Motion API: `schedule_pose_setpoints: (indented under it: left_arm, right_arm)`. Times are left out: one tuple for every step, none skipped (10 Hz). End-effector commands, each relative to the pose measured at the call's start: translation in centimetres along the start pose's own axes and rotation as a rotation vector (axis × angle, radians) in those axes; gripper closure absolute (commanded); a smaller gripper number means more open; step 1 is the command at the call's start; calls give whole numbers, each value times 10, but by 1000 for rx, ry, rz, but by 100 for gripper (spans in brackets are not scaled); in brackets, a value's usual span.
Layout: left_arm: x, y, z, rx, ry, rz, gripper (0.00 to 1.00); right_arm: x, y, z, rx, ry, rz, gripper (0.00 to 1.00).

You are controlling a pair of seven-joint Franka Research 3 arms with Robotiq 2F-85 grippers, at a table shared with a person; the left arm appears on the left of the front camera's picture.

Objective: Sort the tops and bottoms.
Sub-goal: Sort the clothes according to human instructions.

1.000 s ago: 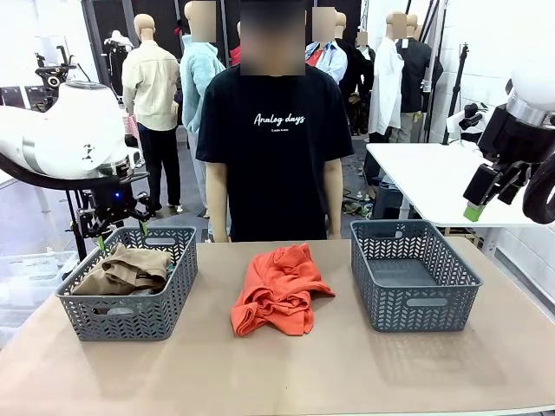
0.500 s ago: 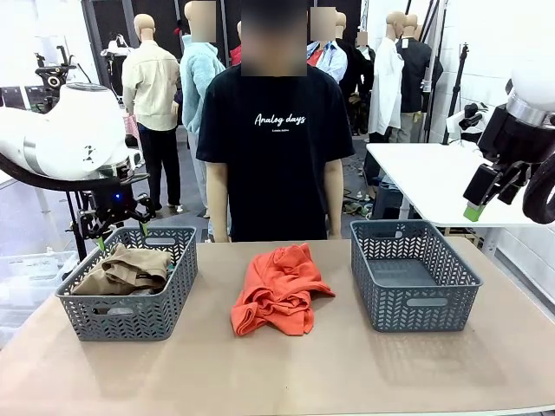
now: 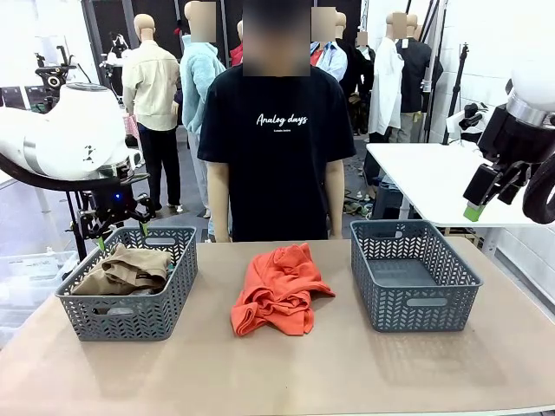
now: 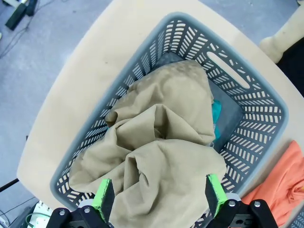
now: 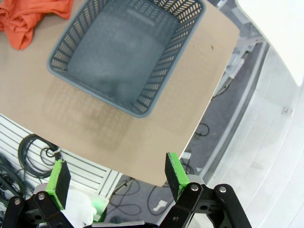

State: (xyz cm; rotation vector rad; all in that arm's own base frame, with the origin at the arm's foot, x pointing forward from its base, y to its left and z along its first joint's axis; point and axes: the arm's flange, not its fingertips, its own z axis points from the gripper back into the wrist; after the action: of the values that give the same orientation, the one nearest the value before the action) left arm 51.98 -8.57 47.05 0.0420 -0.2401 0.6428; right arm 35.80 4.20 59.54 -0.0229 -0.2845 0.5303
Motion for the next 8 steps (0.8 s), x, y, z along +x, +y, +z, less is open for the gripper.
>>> schedule_pose_setpoints:
  left_arm:
    - [0, 0, 0, 0, -1, 0, 0]
    - [0, 0, 0, 0, -1, 0, 0]
    - [0, 0, 0, 0, -1, 0, 0]
    - [0, 0, 0, 0, -1, 0, 0]
    - [0, 0, 0, 0, -1, 0, 0]
    - [0, 0, 0, 0, -1, 0, 0]
    - [0, 0, 0, 0, -1, 0, 0]
    - [0, 0, 0, 0, -1, 0, 0]
  right_arm:
    - [0, 1, 0, -7, 11, -6, 0]
    - [0, 1, 0, -7, 11, -6, 0]
    - [0, 1, 0, -7, 11, -6, 0]
    - [0, 1, 0, -7, 11, -6, 0]
    - [0, 1, 0, -7, 11, -6, 0]
    - [0, 1, 0, -7, 11, -6, 0]
    - [0, 1, 0, -7, 11, -6, 0]
    - [0, 1, 0, -7, 11, -6, 0]
